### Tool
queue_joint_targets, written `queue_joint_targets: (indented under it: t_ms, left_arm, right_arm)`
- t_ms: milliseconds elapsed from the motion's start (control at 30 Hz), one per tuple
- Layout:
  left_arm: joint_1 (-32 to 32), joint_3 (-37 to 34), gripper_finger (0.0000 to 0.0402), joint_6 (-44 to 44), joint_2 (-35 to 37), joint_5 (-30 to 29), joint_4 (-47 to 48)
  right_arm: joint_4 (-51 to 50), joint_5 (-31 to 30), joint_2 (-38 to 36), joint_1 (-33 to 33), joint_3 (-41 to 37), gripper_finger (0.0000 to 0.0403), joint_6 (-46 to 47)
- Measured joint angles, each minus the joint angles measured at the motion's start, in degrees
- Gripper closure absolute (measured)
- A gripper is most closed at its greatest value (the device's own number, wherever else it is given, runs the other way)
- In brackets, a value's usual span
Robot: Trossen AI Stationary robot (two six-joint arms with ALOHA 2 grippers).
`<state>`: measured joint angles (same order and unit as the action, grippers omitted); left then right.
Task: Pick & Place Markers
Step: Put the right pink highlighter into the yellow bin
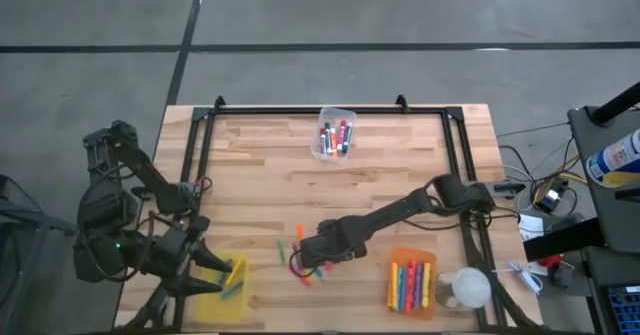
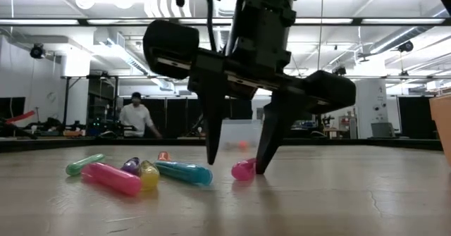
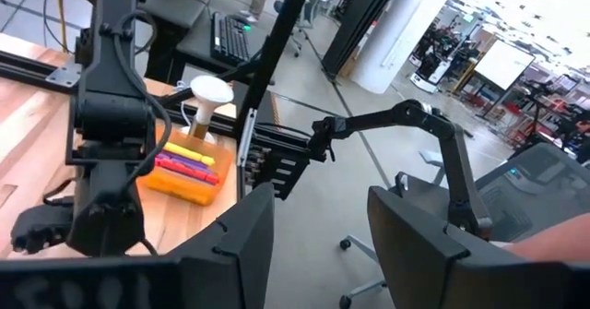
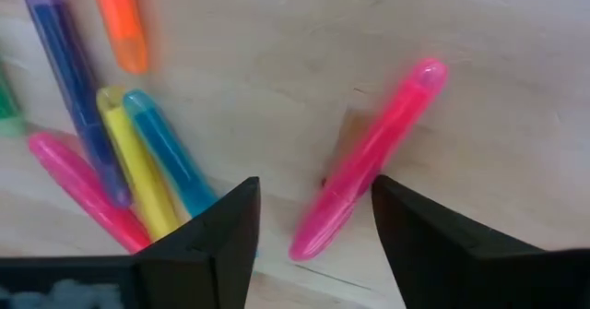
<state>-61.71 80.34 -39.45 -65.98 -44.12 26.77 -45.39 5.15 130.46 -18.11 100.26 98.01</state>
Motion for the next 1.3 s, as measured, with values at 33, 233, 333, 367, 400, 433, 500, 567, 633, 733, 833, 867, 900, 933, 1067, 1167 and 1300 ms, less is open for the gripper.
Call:
queue_joint_targets:
  t_ms: [33, 233, 333, 367, 400, 433, 500, 567, 633, 733, 833, 867, 900, 933, 1067, 1167, 1300]
  left_arm:
    - [0.0, 0.0, 0.0232, 0.0, 0.0, 0.0, 0.1]
    - [0.0, 0.0, 0.0232, 0.3, 0.4, 0.0, 0.4]
    - [0.0, 0.0, 0.0232, -0.5, 0.4, 0.6, 1.2]
    - [0.0, 0.0, 0.0232, -1.1, 0.4, 1.1, 1.6]
    - [0.0, 0.0, 0.0232, -1.6, 0.4, 1.3, 1.9]
    - [0.0, 0.0, 0.0232, -1.8, 0.4, 1.5, 2.2]
    - [0.0, 0.0, 0.0232, -1.9, 0.4, 1.5, 2.8]
    - [0.0, 0.0, 0.0232, -2.4, 0.4, 1.5, 2.7]
    - [0.0, 0.0, 0.0232, -3.1, 0.4, 1.5, 2.7]
    - [0.0, 0.0, 0.0232, -2.8, 0.4, 1.5, 2.6]
    - [0.1, 0.0, 0.0232, -2.7, 0.4, 0.2, 2.6]
    - [0.1, 0.0, 0.0232, -2.8, 0.4, 0.0, 2.6]
    - [0.1, 0.0, 0.0232, -2.8, 0.4, 0.0, 2.6]
    - [0.1, 0.0, 0.0232, -2.4, 0.4, -0.1, 2.6]
    - [0.1, 0.0, 0.0232, 0.2, 0.3, -2.3, 2.8]
    - [0.1, 0.0, 0.0232, 5.0, 0.3, -5.1, 2.8]
    - [0.1, 0.0, 0.0232, 11.8, 0.3, -9.5, 2.8]
  right_arm:
    - [-0.8, 0.2, 0.7, 0.0, 0.8, 0.0211, -0.5]
    - [-7.7, 0.8, 2.2, 0.0, 4.4, 0.0262, -6.5]
    - [-9.6, 0.9, 2.2, 0.2, 4.4, 0.0297, -10.0]
    - [-9.9, 1.0, 2.2, 0.3, 4.4, 0.031, -11.0]
    - [-10.1, 1.1, 2.2, 0.4, 4.3, 0.0324, -11.8]
    - [-10.2, 1.2, 2.2, 0.5, 4.3, 0.0338, -12.6]
    - [-10.2, 1.2, 2.2, 0.7, 4.2, 0.0363, -14.3]
    - [-10.8, 1.2, 2.2, 0.9, 4.4, 0.0377, -16.5]
    - [-11.7, 1.3, 2.2, 1.0, 4.8, 0.0377, -18.6]
    - [-13.2, 0.9, 2.1, 1.0, 5.7, 0.0376, -20.7]
    - [-15.4, 0.5, 2.1, 1.0, 7.8, 0.0376, -23.6]
    - [-16.0, 0.5, 1.9, 1.0, 8.9, 0.0376, -24.7]
    - [-16.6, 0.5, 1.7, 1.0, 10.1, 0.0376, -26.0]
    - [-17.3, 0.3, 1.5, 0.9, 11.7, 0.0376, -27.4]
    - [-18.8, -2.3, 1.4, 0.4, 18.7, 0.0376, -33.5]
    - [-18.9, -5.9, 1.4, -0.1, 25.2, 0.0376, -38.7]
    - [-18.6, -13.0, 1.4, -1.7, 34.0, 0.0376, -48.5]
